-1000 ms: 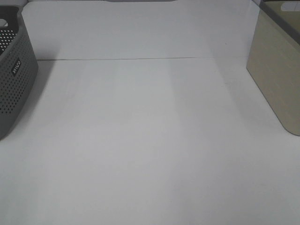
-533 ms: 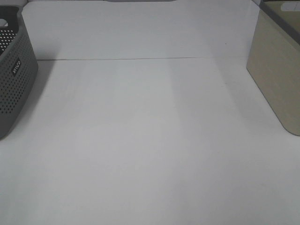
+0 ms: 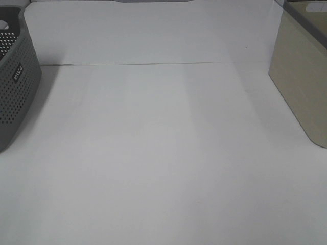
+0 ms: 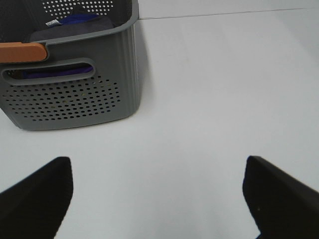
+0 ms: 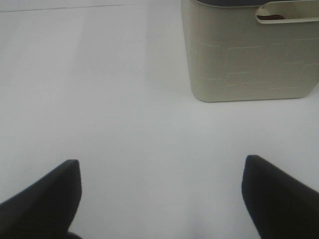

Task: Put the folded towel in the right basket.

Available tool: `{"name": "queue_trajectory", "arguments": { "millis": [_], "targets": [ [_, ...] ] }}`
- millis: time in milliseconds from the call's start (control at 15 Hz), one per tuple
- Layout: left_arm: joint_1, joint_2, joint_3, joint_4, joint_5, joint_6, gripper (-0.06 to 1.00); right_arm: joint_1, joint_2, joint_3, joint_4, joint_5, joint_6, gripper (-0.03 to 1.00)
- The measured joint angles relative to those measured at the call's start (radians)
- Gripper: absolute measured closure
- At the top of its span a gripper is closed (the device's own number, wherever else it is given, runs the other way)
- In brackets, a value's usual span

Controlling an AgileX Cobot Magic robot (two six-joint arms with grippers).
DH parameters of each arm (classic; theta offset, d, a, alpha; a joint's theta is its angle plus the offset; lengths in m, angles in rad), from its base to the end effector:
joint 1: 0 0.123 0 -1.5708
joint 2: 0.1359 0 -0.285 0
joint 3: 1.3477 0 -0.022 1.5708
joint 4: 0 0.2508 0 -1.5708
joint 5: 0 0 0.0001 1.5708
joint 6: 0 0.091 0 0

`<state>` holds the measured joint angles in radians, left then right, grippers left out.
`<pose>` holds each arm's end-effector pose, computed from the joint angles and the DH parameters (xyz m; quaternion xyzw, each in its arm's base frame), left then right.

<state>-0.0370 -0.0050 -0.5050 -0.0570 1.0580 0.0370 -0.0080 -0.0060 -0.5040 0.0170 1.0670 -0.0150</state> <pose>-0.0063 -0.0043 0.2790 0.0326 0.8489 -0.0285 0.5267 -0.0065 0.0014 0.2779 -0.0034 0.8522 0.0025 0.5232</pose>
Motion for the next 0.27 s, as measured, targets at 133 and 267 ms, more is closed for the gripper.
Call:
{"name": "queue_trajectory", "arguments": {
  "millis": [133,267],
  "targets": [
    [0.0,0.0,0.0,0.0,0.0,0.0,0.07,0.0,0.0,0.0,0.001,0.0,0.0,0.15],
    [0.0,0.0,0.0,0.0,0.0,0.0,0.07,0.0,0.0,0.0,0.001,0.0,0.0,0.15]
  ]
}}
